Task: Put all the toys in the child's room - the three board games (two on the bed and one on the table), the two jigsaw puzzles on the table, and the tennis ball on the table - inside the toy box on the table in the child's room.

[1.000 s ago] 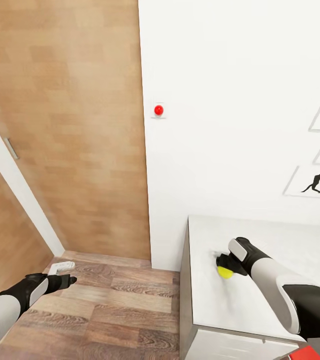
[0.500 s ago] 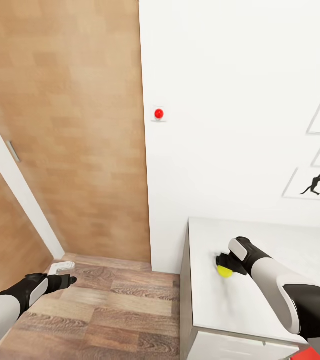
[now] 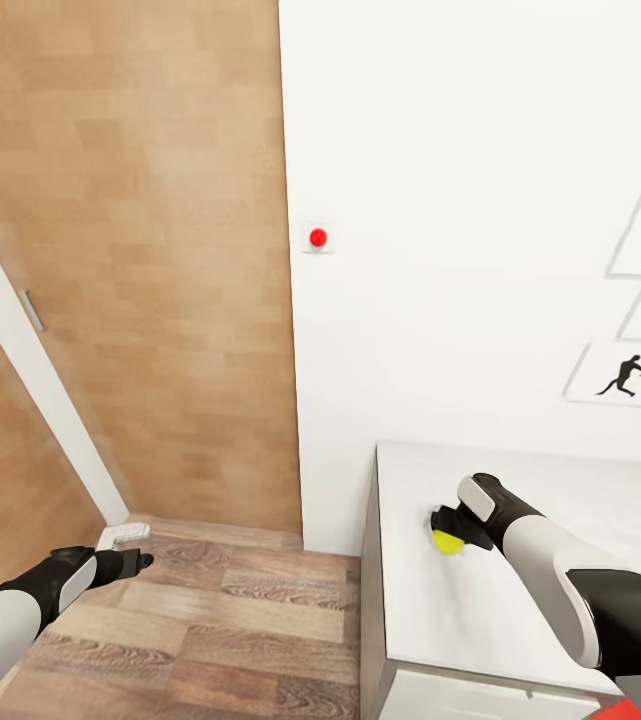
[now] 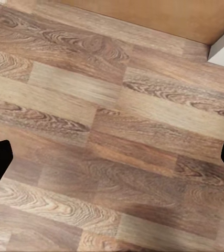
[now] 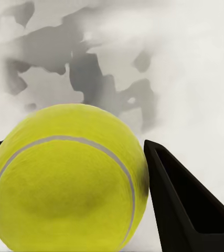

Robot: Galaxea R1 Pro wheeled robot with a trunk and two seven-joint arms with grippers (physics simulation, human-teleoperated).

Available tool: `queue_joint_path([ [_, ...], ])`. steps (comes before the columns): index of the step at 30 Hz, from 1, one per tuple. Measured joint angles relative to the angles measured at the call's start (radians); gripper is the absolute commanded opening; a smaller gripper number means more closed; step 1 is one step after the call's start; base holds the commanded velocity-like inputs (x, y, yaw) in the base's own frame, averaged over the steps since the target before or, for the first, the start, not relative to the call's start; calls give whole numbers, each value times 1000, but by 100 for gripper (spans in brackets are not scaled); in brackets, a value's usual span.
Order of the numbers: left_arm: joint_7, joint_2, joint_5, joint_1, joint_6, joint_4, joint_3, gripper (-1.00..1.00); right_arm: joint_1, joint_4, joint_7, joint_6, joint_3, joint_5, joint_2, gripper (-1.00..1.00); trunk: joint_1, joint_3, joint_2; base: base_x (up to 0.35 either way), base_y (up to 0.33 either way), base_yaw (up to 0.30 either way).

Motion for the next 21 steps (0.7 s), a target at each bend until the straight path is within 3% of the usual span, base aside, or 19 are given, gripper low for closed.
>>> queue_joint_path([
  [21, -3, 0, 0, 0, 1, 0, -1, 100, 0, 0, -1, 0, 1, 0, 1, -100, 0, 35, 0, -54, 0, 0],
])
